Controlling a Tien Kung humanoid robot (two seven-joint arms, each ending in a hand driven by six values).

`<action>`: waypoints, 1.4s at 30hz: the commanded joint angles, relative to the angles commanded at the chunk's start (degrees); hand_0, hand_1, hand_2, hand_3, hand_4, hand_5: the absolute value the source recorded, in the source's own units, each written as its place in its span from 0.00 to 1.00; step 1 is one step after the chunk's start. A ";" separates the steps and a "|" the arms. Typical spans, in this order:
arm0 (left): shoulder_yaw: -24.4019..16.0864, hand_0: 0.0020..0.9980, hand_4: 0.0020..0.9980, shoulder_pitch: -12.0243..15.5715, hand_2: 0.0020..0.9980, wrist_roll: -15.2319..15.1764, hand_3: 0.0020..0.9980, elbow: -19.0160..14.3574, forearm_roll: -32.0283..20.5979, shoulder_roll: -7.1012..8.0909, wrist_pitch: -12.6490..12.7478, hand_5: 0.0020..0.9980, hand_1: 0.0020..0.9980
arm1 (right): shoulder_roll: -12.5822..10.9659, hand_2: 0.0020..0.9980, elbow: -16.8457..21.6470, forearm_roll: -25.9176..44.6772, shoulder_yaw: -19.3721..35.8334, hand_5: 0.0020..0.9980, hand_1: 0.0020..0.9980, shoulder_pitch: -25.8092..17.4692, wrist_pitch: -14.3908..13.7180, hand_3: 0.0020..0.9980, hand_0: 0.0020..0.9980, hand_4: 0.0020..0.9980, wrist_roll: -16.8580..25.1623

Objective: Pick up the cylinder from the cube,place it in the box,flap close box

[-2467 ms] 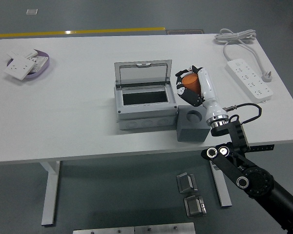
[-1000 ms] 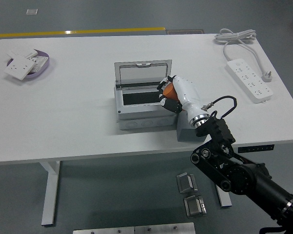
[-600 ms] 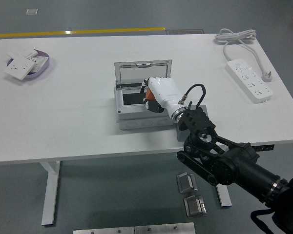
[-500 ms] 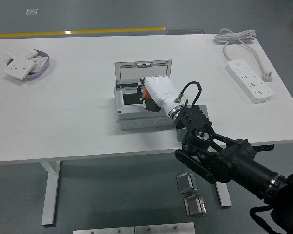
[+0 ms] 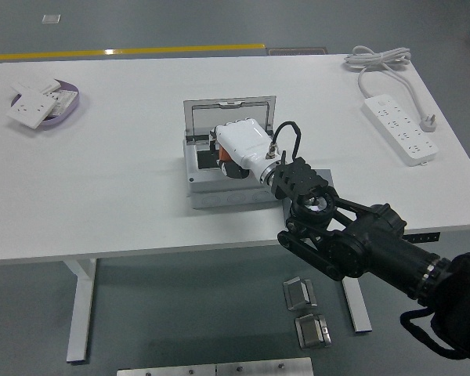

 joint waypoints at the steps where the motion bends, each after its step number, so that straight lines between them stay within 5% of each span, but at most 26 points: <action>1: 0.02 0.60 0.66 -0.02 0.57 0.02 0.61 0.00 0.01 -0.01 -0.01 0.28 0.62 | 0.00 0.42 -0.18 0.13 -0.17 0.00 0.35 0.16 -0.06 0.38 0.36 0.15 0.19; 6: -0.04 0.60 0.66 -0.08 0.57 0.10 0.61 0.00 0.27 0.03 -0.06 0.28 0.62 | 0.00 0.42 -0.65 0.48 -0.93 0.00 0.35 0.57 -0.11 0.38 0.36 0.15 0.75; 7: -0.04 0.60 0.66 -0.09 0.57 0.11 0.61 0.00 0.32 0.05 -0.07 0.28 0.62 | 0.00 0.53 -0.69 0.51 -1.08 0.00 0.55 0.64 -0.06 0.54 0.66 0.32 0.79; 12: -0.03 0.60 0.66 -0.14 0.57 0.09 0.61 0.00 0.58 0.24 -0.10 0.28 0.62 | 0.00 0.53 -0.93 0.91 -2.64 0.00 0.55 1.70 0.78 0.54 0.66 0.32 1.07; 13: -0.03 0.60 0.66 -0.17 0.57 0.08 0.61 0.00 0.60 0.27 -0.11 0.28 0.62 | 0.00 0.57 -0.97 0.97 -2.87 0.00 0.59 1.91 0.93 0.62 0.69 0.35 1.14; 19: 0.18 0.60 0.66 -0.35 0.57 0.04 0.61 0.00 0.58 0.32 -0.19 0.28 0.62 | 0.00 0.59 -1.33 0.98 -3.37 0.00 0.61 2.78 1.52 0.67 0.70 0.36 1.62; 42: 0.47 0.60 0.66 -0.42 0.57 -0.08 0.61 0.00 0.58 0.36 -0.22 0.28 0.62 | 0.00 0.60 -1.49 2.71 -1.87 0.08 0.61 2.87 2.14 0.69 0.73 0.39 3.62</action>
